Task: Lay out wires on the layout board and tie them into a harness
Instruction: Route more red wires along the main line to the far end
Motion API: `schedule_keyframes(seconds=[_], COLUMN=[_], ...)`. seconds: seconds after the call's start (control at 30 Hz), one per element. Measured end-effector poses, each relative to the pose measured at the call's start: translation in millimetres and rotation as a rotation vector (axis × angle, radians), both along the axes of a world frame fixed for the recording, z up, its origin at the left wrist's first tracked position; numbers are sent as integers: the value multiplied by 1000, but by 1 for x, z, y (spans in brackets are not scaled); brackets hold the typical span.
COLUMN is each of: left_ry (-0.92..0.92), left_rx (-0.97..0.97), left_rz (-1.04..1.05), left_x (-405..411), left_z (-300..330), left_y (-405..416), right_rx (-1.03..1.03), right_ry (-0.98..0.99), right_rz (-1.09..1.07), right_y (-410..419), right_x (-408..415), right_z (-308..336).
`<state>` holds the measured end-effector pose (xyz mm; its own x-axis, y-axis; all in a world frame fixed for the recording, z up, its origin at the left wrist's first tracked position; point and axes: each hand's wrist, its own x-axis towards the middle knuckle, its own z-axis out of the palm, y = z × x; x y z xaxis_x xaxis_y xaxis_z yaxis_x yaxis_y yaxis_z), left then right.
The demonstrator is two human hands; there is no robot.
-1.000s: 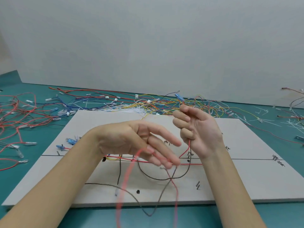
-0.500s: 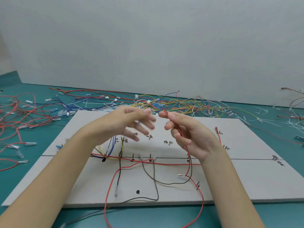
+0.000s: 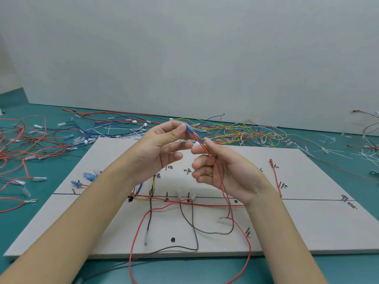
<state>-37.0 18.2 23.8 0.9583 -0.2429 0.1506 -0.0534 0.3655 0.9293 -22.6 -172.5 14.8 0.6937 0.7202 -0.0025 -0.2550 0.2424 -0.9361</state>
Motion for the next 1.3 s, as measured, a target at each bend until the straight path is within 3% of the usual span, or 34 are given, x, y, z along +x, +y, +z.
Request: schedule_keyframes(seconds=[0.23,0.4,0.67,0.97,1.17,1.3], left_ry=[46,166,215,422,344,356], left_rx=[-50,-226,-256,-679,-396,-531], left_rz=[-112,-204,-111,-293,-158,-271], left_x=[-2,-4,0,-4,-4,-6], left_z=[0,-1,-2,6,11,9], left_y=[-4,-4,-6,7,5,3], right_rx=[52,-1,-89,-115,22,-26], right_ry=[-8,-82,-120,-198,-95,-142], right_rz=[36,-21,-157,-76,-33,84], right_y=[3,3,6,-4,-9,-8], right_x=[-3,-4,-6,-3,2,0], right_z=[-2,-1,1,3,1,-2])
